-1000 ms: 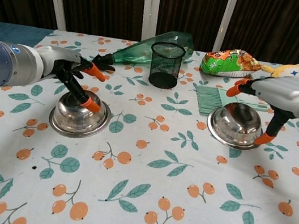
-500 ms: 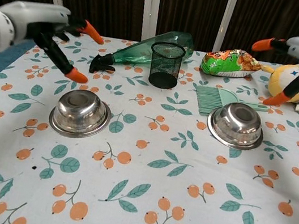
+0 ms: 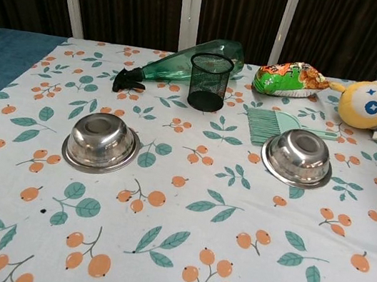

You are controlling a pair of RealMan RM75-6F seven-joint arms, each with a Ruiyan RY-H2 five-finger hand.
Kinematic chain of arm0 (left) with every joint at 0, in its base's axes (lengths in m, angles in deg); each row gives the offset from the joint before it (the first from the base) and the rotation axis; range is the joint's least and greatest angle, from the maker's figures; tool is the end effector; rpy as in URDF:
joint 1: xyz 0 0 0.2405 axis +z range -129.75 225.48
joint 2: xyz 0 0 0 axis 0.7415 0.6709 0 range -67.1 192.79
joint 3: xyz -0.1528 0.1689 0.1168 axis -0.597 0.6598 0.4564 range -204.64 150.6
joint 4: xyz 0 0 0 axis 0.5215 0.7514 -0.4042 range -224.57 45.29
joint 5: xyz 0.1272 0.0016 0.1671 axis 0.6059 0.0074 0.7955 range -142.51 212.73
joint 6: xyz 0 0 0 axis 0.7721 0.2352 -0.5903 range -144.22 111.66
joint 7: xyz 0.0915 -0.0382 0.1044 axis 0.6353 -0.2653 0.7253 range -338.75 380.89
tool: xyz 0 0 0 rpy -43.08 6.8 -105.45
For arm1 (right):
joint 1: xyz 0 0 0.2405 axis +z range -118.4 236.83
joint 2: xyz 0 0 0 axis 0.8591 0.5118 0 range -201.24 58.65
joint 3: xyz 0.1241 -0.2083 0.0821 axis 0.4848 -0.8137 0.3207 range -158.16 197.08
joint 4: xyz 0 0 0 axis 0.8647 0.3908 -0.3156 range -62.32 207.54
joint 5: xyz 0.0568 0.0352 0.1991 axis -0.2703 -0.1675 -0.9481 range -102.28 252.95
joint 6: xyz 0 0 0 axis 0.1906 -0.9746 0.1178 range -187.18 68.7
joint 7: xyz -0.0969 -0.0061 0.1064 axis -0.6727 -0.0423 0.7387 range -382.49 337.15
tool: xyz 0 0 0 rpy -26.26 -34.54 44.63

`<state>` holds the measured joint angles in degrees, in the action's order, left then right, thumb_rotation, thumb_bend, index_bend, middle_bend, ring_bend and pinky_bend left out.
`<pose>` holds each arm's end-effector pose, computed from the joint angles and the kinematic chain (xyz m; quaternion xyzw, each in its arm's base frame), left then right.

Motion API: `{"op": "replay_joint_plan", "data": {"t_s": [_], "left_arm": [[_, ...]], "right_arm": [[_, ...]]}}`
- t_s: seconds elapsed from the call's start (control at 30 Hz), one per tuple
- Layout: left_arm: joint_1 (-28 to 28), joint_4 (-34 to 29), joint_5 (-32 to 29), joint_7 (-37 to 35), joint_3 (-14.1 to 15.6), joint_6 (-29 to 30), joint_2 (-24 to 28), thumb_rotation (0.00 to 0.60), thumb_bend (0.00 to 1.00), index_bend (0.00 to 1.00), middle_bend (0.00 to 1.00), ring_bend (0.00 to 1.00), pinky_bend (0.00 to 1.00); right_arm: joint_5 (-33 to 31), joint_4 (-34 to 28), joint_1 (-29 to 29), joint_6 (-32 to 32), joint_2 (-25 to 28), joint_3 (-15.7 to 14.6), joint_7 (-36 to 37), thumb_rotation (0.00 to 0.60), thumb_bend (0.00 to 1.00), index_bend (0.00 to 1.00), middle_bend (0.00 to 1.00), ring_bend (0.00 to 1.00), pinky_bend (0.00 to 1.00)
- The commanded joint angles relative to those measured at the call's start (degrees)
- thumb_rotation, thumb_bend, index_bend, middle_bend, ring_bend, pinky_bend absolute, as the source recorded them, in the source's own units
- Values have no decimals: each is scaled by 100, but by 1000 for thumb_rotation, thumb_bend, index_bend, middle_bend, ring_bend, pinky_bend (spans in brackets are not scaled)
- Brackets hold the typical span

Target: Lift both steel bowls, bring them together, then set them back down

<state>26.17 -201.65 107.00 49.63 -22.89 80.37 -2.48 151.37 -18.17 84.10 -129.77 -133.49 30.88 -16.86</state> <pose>-0.2243 0.2200 0.1478 -0.6044 -0.3172 -0.3653 0.6330 -0.2492 -0.3143 0.1725 0.6116 -0.3738 0.4562 0.5274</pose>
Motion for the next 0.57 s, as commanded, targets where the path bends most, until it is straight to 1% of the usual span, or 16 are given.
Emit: {"op": "replay_joint_plan", "data": {"t_s": [0.03, 0.13, 0.27, 0.33, 0.43, 0.57], "left_arm": [[646, 229, 586, -431, 358, 596, 65, 600, 42, 203, 0, 0, 2], [978, 287, 884, -853, 597, 772, 199, 600, 42, 203, 0, 0, 2], [1384, 329, 1290, -1511, 818, 1055, 315, 600, 42, 203, 0, 0, 2], [1550, 389, 1470, -1581, 908, 1152, 350, 600, 42, 203, 0, 0, 2], [1735, 429, 1636, -1520, 955, 1246, 352, 600, 42, 204, 0, 0, 2], [1858, 413, 1676, -1471, 920, 1198, 350, 600, 42, 204, 0, 0, 2]], "right_arm": [[387, -140, -359, -231, 315, -349, 134, 600, 69, 168, 1, 93, 40], [755, -274, -713, -719, 418, -577, 210, 600, 69, 167, 1, 93, 41], [1297, -369, -1158, -1395, 438, -884, 172, 600, 69, 168, 1, 92, 40], [1570, -410, -1361, -1689, 434, -1042, -4, 600, 70, 168, 1, 92, 40], [1853, -499, -1603, -2010, 374, -1211, -253, 600, 70, 168, 2, 92, 40], [1990, -605, -1769, -2126, 284, -1326, -596, 600, 69, 168, 2, 92, 41]]}}
